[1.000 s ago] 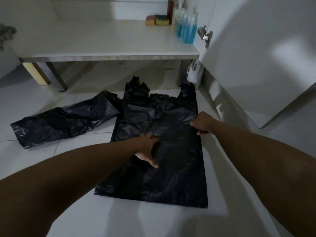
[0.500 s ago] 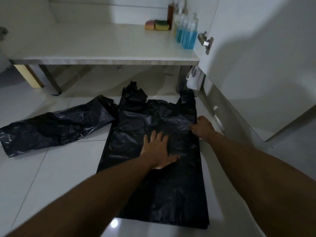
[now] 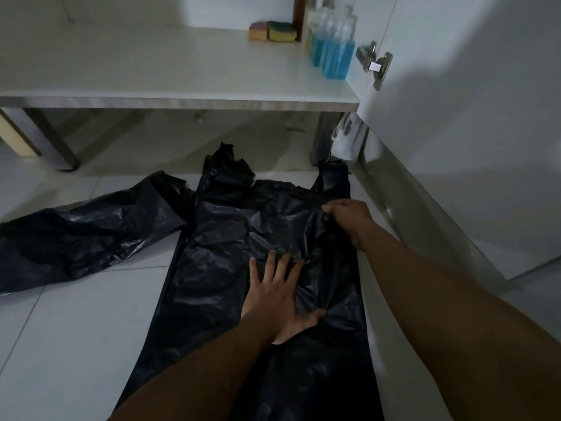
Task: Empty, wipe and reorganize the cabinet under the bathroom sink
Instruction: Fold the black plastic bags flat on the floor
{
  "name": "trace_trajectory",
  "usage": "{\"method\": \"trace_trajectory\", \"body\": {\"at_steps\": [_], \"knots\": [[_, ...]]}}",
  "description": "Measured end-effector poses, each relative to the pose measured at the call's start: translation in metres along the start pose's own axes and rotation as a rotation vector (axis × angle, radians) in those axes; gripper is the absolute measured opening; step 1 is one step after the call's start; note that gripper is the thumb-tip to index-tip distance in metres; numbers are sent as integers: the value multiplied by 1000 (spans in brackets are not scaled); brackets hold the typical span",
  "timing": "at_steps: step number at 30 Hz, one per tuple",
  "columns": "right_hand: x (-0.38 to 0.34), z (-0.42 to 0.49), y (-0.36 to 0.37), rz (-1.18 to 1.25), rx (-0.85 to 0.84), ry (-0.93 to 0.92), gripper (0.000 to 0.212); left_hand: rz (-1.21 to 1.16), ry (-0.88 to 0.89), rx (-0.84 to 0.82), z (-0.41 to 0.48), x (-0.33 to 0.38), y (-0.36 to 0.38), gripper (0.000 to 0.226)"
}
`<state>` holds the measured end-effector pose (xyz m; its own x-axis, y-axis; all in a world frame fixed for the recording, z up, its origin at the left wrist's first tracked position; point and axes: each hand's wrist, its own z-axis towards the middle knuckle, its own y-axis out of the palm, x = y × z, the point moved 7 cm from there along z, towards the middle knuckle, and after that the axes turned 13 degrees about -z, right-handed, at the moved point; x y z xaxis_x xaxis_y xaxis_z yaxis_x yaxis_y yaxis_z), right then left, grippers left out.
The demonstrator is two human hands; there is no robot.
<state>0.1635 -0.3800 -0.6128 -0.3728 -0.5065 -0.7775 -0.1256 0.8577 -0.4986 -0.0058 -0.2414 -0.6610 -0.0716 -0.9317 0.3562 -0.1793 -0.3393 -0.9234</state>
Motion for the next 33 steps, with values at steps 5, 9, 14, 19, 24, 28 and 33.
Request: {"method": "trace_trajectory", "body": {"at_steps": [5, 9, 14, 19, 24, 28, 33], "knots": [[-19, 14, 0, 129, -62, -35, 32, -1, -3, -12, 0, 0, 0, 108], [-26, 12, 14, 12, -280, 17, 33, -6, 0, -11, -1, 0, 0, 108], [-51, 13, 28, 195, -319, -89, 22, -6, -8, -9, -1, 0, -3, 107], [-61, 20, 10, 281, -172, -118, 32, -25, -4, -5, -1, 0, -1, 108], [-63, 25, -5, 554, -143, -91, 36, -32, -5, -16, 0, 0, -1, 108], [-69, 27, -16, 753, -136, -101, 38, -31, -3, -12, 0, 1, -1, 108], [-53, 43, -44, 589, 213, -75, 23, -34, -3, -8, 0, 1, -3, 108]]}}
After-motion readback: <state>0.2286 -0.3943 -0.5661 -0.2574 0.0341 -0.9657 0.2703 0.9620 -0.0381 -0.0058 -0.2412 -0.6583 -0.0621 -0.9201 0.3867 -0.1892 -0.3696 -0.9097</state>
